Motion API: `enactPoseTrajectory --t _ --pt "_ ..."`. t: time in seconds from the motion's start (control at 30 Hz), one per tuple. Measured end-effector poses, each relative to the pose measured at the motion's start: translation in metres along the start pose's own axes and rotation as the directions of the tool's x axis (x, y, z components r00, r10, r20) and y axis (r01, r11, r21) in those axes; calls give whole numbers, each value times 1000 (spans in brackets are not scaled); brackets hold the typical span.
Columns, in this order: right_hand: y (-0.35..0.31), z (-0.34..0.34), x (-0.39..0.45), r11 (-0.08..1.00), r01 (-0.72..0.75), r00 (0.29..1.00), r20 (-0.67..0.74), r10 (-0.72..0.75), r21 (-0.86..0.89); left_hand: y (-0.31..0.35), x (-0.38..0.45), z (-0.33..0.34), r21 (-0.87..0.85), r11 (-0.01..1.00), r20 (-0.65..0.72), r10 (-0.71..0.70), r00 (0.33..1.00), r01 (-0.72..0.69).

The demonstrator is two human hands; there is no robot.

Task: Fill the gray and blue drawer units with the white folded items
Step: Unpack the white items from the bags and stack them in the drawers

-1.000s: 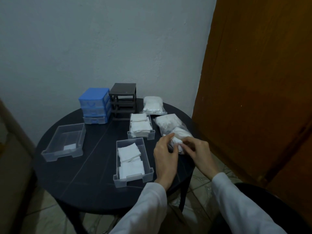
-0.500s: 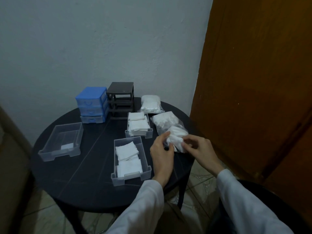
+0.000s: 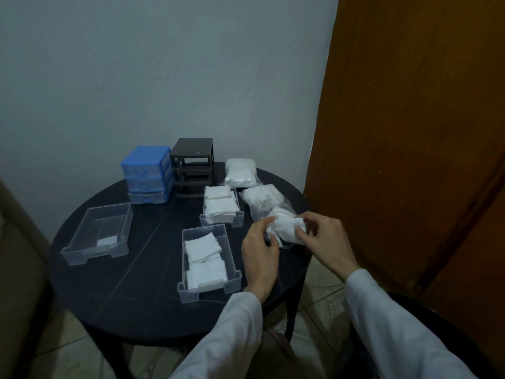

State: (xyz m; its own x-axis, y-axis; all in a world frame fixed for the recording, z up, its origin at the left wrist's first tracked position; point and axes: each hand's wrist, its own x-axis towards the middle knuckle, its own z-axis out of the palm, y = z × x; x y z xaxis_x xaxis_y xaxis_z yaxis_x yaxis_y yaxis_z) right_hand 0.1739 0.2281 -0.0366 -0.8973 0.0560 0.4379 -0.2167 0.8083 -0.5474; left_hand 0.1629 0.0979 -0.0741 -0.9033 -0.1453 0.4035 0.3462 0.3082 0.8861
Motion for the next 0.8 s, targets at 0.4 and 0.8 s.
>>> enactPoseTrajectory --t 0.4,0.8 --pt "-22 -17 6 966 41 993 -115 -12 254 29 9 -26 30 999 42 19 999 -20" --pt "-83 38 28 943 62 991 92 -96 326 -10 50 -132 102 990 -11 -93 996 94"
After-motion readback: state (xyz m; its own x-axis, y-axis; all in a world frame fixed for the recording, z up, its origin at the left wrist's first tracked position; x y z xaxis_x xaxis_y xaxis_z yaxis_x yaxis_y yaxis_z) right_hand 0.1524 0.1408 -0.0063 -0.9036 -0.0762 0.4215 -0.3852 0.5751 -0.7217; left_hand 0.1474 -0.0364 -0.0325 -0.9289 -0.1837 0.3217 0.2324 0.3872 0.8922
